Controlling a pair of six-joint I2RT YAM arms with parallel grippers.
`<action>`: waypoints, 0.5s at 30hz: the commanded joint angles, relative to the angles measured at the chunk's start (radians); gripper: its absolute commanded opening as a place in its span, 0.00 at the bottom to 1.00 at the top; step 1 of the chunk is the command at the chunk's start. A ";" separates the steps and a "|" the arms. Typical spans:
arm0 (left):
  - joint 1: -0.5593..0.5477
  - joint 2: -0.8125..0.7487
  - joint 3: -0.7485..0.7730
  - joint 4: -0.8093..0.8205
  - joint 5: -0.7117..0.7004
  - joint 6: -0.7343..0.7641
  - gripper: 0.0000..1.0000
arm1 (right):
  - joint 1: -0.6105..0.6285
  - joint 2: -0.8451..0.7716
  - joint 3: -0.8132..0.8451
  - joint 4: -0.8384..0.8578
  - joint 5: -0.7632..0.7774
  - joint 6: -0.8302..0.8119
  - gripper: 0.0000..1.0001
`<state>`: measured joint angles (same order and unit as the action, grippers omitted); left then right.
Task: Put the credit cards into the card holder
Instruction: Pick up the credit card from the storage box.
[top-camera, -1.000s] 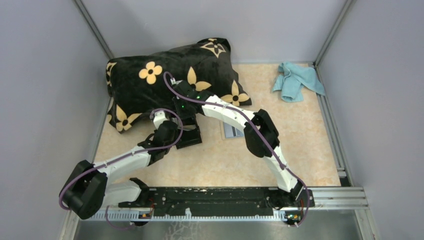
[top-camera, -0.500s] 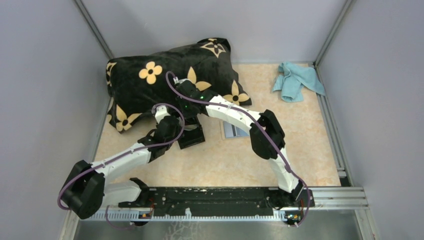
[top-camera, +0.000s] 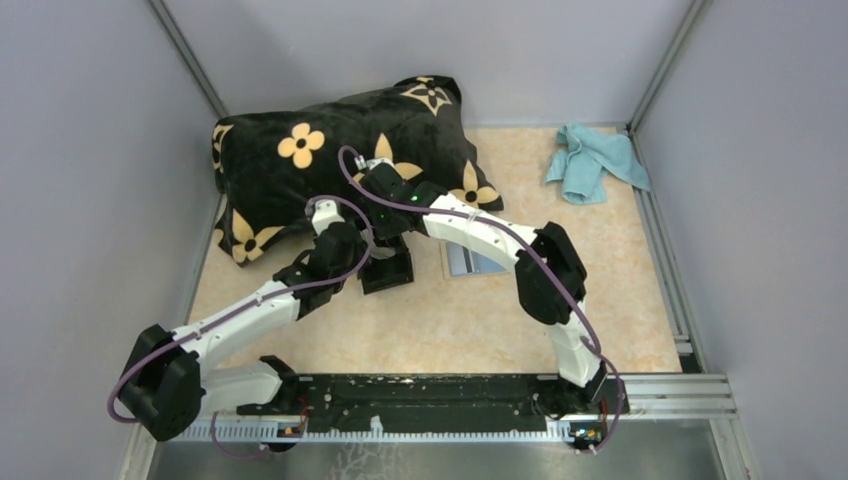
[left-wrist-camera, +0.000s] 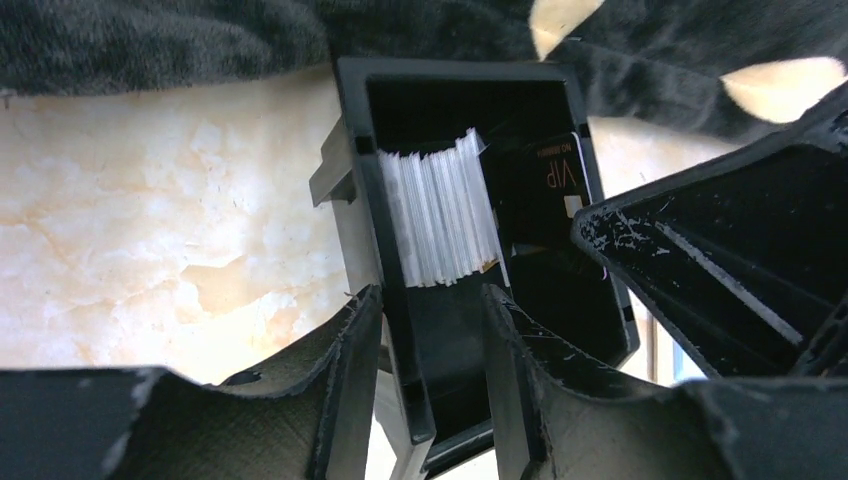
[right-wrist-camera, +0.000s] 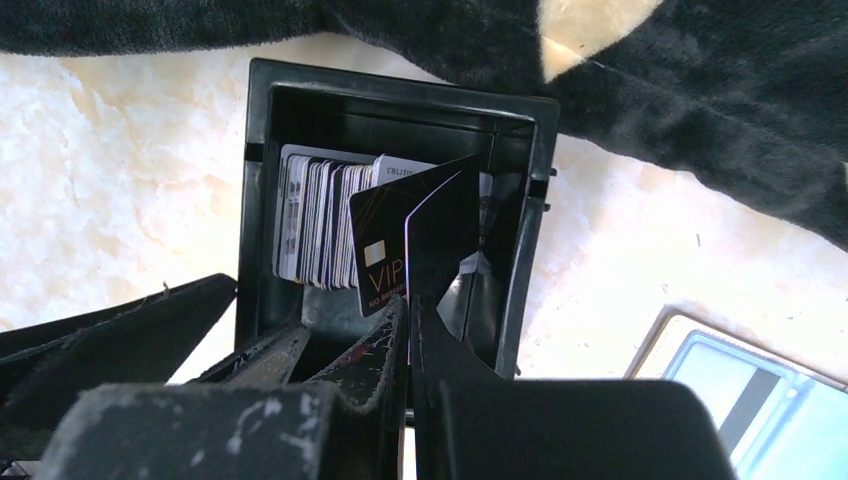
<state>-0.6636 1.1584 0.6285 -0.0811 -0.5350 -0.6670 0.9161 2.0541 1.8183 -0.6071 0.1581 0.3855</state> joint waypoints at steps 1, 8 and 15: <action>-0.013 -0.028 0.063 0.010 -0.022 0.037 0.49 | 0.014 -0.105 -0.011 0.060 0.019 -0.021 0.00; -0.014 -0.048 0.061 -0.008 -0.035 0.042 0.50 | 0.017 -0.115 -0.011 0.067 0.017 -0.024 0.00; -0.013 -0.074 0.072 -0.013 -0.041 0.066 0.54 | 0.017 -0.176 -0.022 0.032 0.025 -0.050 0.00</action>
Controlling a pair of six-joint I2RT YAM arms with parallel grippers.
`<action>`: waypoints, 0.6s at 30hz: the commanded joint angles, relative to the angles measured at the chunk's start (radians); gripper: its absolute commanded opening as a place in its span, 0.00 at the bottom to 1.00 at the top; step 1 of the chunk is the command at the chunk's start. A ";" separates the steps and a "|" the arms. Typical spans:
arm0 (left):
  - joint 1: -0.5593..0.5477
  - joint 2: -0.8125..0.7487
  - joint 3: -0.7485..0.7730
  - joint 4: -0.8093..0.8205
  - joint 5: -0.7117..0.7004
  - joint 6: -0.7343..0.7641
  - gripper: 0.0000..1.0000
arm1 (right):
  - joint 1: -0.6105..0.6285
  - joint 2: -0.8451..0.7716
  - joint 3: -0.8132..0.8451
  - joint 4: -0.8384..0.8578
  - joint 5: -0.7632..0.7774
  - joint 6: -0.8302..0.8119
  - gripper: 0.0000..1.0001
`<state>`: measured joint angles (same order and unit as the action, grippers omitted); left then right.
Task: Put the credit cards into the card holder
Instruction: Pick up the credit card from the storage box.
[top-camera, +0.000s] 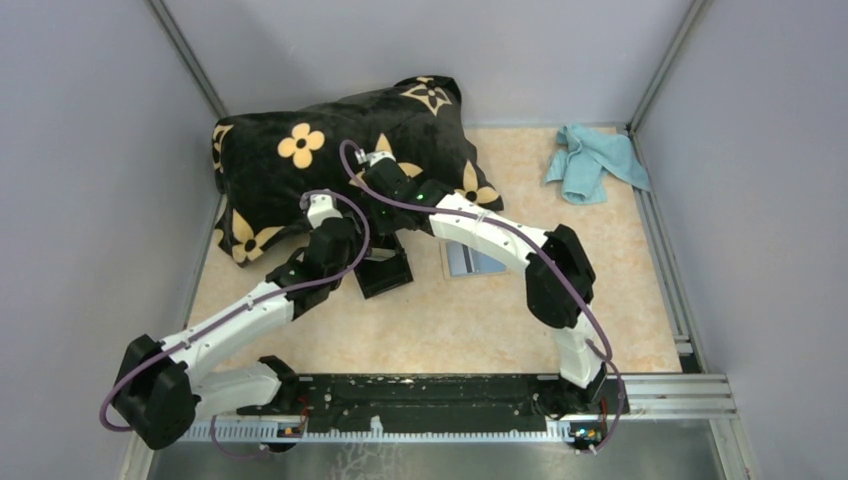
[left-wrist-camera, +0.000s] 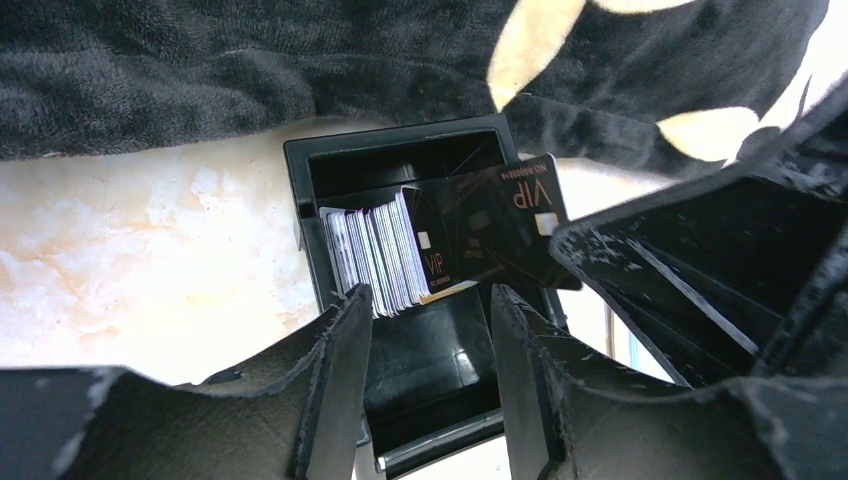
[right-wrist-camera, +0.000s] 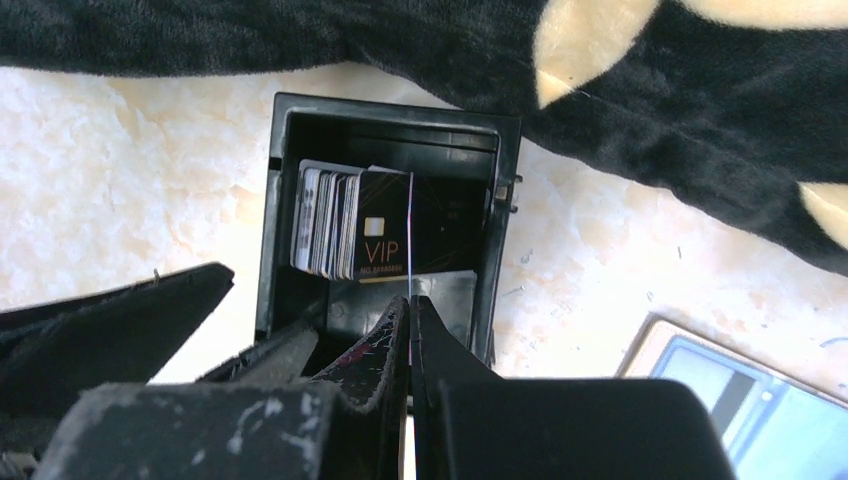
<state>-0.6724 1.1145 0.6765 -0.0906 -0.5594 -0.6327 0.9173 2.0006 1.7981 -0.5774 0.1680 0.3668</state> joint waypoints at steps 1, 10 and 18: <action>-0.004 -0.035 0.027 0.007 -0.009 0.043 0.56 | 0.014 -0.142 -0.015 -0.005 0.016 -0.040 0.00; -0.004 -0.125 -0.043 0.247 0.298 0.266 0.65 | -0.071 -0.506 -0.372 0.062 -0.143 -0.077 0.00; -0.004 -0.125 -0.083 0.412 0.802 0.378 0.68 | -0.129 -0.766 -0.666 0.135 -0.375 -0.060 0.00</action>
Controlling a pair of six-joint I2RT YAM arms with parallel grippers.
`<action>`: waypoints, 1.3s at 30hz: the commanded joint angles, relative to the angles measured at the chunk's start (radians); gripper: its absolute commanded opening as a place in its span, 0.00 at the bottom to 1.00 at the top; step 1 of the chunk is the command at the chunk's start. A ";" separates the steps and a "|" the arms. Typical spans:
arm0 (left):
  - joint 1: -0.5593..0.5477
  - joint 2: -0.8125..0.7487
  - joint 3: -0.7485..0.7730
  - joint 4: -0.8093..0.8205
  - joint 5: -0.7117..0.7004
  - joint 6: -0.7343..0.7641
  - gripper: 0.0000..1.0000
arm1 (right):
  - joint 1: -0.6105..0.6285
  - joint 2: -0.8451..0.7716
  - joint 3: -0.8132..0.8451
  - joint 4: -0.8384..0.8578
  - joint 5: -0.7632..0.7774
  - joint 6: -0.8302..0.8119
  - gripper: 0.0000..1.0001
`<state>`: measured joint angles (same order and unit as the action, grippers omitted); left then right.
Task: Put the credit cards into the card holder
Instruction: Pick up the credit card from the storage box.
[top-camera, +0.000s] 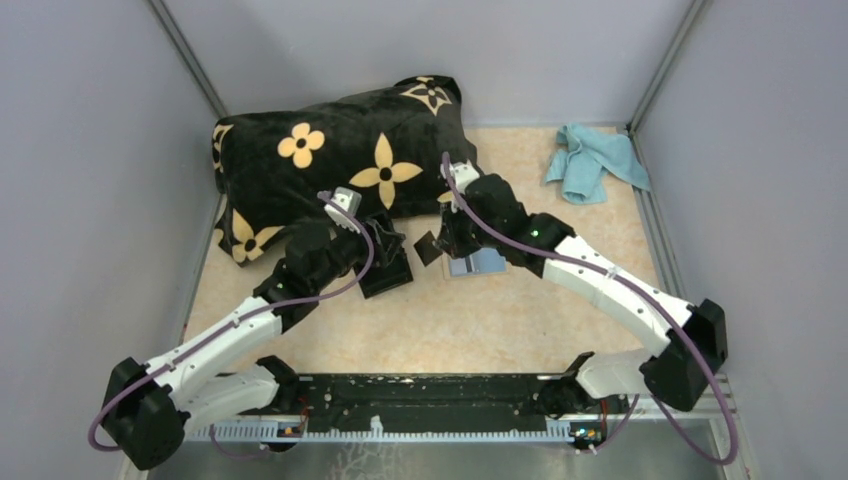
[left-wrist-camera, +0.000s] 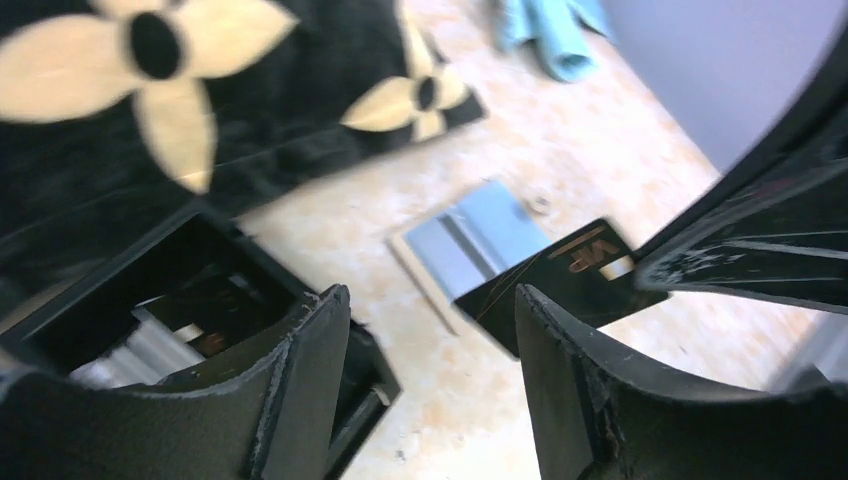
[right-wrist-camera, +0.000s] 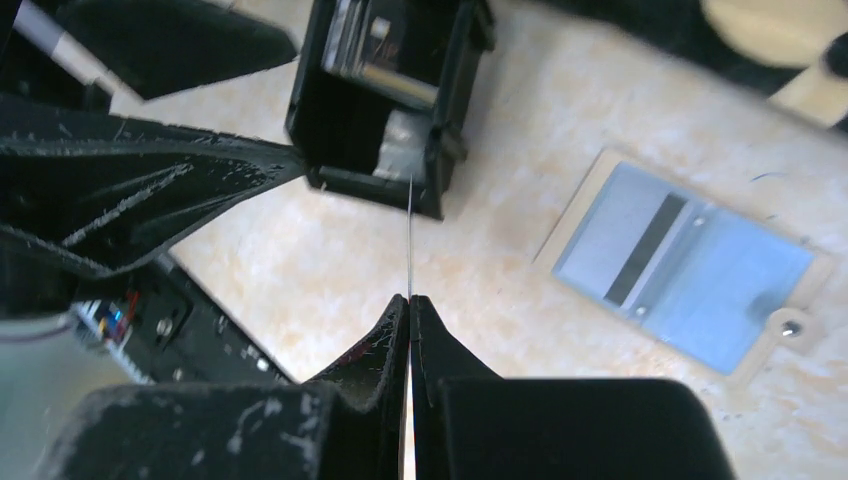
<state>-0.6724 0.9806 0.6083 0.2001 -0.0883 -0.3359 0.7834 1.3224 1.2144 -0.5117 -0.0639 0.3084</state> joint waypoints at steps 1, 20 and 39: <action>-0.004 0.019 -0.013 0.127 0.383 0.084 0.69 | 0.004 -0.106 -0.107 0.079 -0.165 0.005 0.00; -0.003 0.149 0.027 0.085 0.765 0.145 0.64 | -0.055 -0.240 -0.248 0.133 -0.412 0.072 0.00; 0.020 0.301 0.061 0.175 0.952 0.067 0.00 | -0.190 -0.185 -0.299 0.197 -0.569 0.067 0.00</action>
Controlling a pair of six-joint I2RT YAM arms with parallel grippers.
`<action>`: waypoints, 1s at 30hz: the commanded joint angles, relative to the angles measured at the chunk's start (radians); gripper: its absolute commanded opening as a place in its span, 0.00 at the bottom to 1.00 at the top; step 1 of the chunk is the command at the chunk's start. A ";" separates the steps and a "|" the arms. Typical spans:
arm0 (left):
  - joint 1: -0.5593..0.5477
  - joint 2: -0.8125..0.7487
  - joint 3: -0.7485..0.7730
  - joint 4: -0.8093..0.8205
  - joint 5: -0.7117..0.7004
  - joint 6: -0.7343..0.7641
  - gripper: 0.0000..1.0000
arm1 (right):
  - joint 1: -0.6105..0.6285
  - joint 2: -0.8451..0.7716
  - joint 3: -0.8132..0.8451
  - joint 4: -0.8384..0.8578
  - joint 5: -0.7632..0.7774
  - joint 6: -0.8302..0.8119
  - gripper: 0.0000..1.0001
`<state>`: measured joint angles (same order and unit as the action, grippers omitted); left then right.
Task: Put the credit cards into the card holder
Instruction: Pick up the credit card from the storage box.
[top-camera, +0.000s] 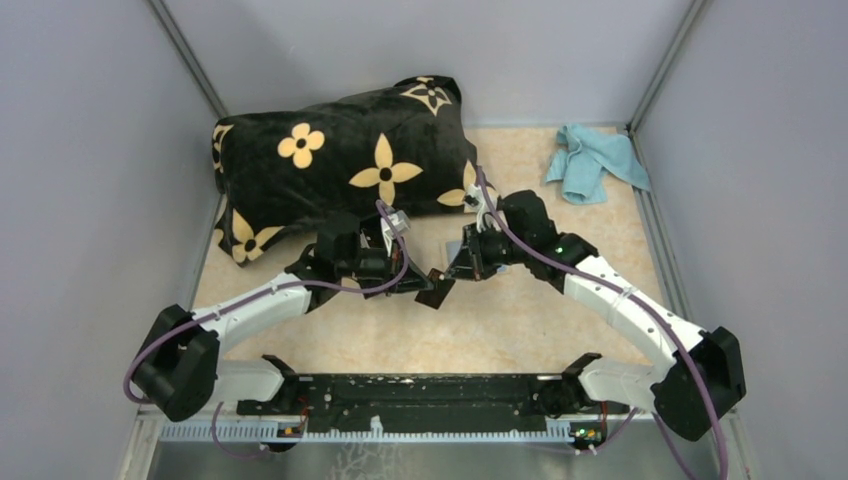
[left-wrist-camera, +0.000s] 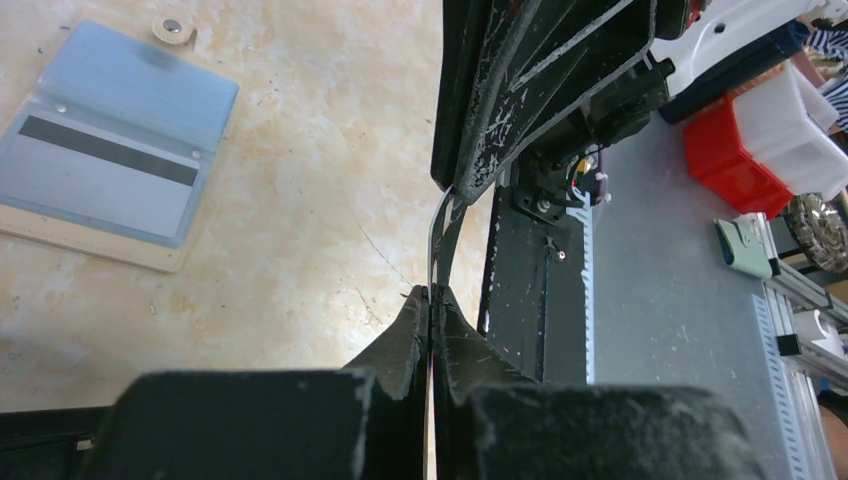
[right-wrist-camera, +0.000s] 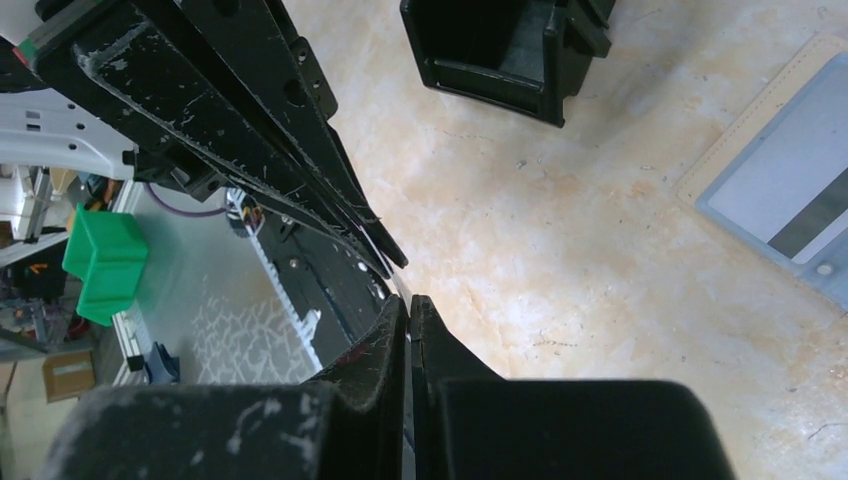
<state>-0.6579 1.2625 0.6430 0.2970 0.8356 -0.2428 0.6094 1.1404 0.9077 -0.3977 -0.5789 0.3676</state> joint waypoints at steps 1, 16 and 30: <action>0.008 0.024 0.026 0.079 0.004 -0.033 0.00 | -0.022 -0.007 0.012 0.067 -0.030 0.002 0.09; -0.092 0.282 0.123 0.172 -0.547 -0.338 0.00 | -0.036 -0.024 -0.036 0.070 0.723 0.061 0.54; -0.126 0.516 0.322 0.093 -0.781 -0.597 0.00 | -0.166 0.169 -0.029 0.127 0.752 0.096 0.43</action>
<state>-0.7830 1.7378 0.9024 0.4114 0.1219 -0.7609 0.4683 1.2888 0.8581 -0.3489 0.1566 0.4496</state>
